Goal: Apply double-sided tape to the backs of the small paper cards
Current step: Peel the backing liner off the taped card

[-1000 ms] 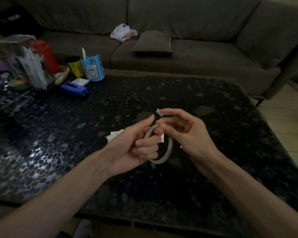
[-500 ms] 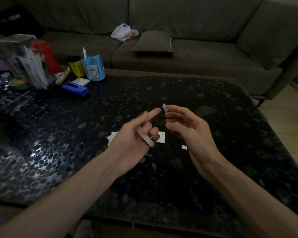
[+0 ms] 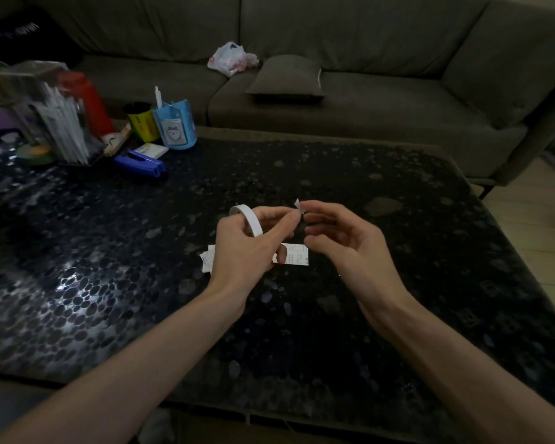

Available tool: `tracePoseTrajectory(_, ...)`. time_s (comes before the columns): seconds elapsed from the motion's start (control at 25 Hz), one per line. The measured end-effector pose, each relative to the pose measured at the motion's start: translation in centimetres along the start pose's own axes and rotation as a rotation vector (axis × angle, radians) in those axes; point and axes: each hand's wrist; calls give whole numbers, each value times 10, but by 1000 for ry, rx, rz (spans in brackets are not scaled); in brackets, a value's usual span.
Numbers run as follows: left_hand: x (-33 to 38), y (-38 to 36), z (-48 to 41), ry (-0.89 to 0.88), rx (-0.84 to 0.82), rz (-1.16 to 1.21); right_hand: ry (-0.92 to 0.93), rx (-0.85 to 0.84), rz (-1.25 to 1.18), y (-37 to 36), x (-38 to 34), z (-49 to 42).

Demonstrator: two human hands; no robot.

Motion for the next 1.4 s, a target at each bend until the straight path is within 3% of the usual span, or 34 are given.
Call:
tracePoseTrajectory(0.56,-4,3,-2,58,-16,-7,77,-44,186,3,9,4)
tracePoseTrajectory(1.4,-12,14,-7,51,-77,-39,32,-77,155,0,10,4)
Point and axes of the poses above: each hand's wrist, its own z-axis away from the middle knuckle, its own y-axis out of the back of the hand, x = y × z, and after that the axes turned 13 degrees about -z, right-handed
